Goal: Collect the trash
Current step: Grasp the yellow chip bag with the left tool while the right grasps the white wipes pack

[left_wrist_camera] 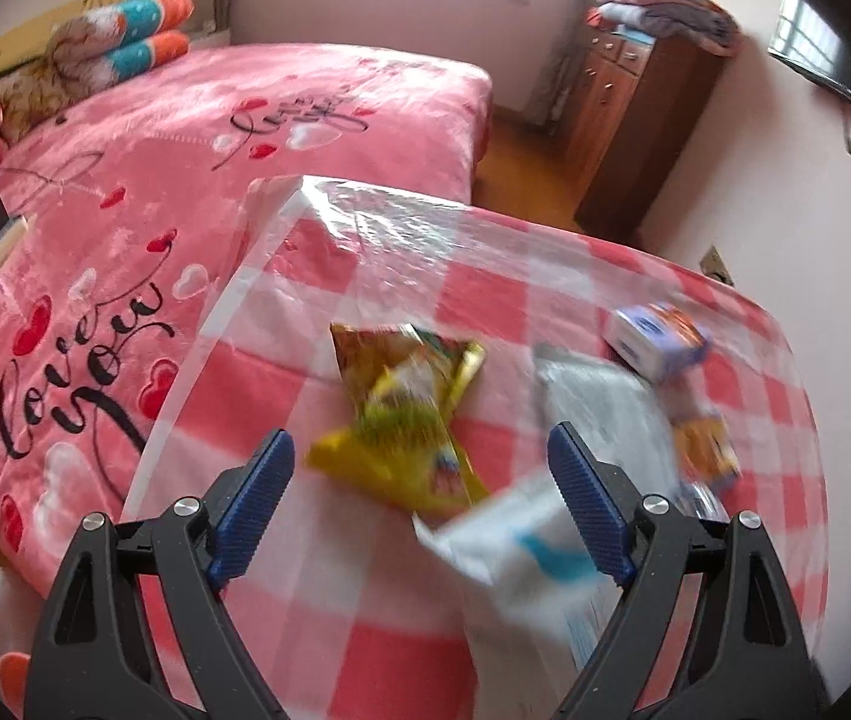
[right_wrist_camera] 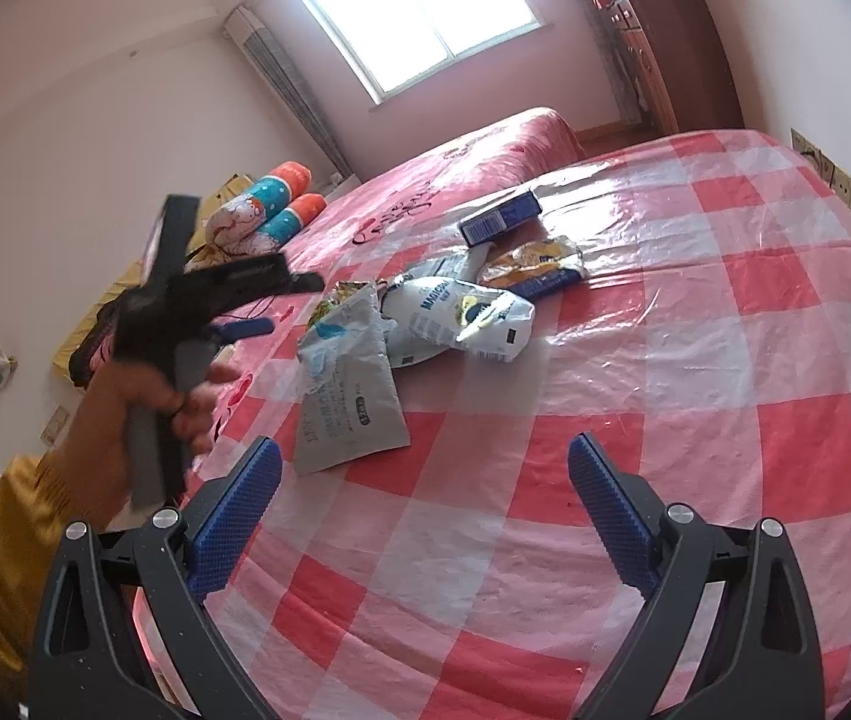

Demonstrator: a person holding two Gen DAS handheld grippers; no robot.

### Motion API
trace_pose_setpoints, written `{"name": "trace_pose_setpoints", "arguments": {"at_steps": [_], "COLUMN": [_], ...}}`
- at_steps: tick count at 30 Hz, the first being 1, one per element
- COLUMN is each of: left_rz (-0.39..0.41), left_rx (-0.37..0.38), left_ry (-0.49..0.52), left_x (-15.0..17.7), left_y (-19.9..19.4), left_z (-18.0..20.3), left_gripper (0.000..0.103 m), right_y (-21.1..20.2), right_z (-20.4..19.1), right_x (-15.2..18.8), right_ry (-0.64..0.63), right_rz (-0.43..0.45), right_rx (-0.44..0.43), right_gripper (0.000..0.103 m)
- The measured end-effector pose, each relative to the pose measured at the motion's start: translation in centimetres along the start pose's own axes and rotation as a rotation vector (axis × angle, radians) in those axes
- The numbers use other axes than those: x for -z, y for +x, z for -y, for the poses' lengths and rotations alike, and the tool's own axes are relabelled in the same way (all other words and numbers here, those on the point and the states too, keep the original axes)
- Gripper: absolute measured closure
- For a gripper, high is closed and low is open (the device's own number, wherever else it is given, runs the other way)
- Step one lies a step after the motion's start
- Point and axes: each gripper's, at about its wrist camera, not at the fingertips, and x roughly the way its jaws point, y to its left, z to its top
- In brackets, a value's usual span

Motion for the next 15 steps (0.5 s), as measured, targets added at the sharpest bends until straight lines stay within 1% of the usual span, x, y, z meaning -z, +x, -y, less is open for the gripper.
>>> {"name": "trace_pose_setpoints", "arguments": {"at_steps": [4,6,10,11,12,14,15], "left_rz": [-0.042,-0.058,-0.082,-0.079,-0.063,-0.055,-0.055], "left_rx": [-0.02,-0.029,-0.034,-0.021,-0.023,-0.03,-0.039], "left_ry": [0.004,0.002,0.0,-0.006,-0.007,0.008,0.022], "left_x": [-1.5,-1.8,-2.0,-2.0,-1.9,-1.8,-1.7], "left_y": [2.8,3.9,5.6,5.8,5.7,5.7,5.7], "left_z": [-0.3,-0.5,-0.8,-0.9,-0.9,-0.6,-0.3], "left_gripper": [0.016,0.018,0.028,0.03,0.033,0.04,0.041], "right_y": [0.6,0.8,1.1,1.1,1.2,1.3,1.3], "right_z": [0.3,0.5,0.7,0.8,0.9,1.1,1.2], "right_x": [0.0,0.0,0.0,0.0,0.0,0.1,0.1], "right_ry": [0.011,0.014,0.023,0.024,0.026,0.03,0.032], "right_rz": [-0.019,-0.023,-0.03,-0.032,-0.033,-0.035,-0.037], "right_rx": [-0.009,-0.013,-0.016,-0.015,-0.014,-0.009,-0.009], "right_gripper": [0.008,0.008,0.008,0.008,0.008,0.008,0.008]}}
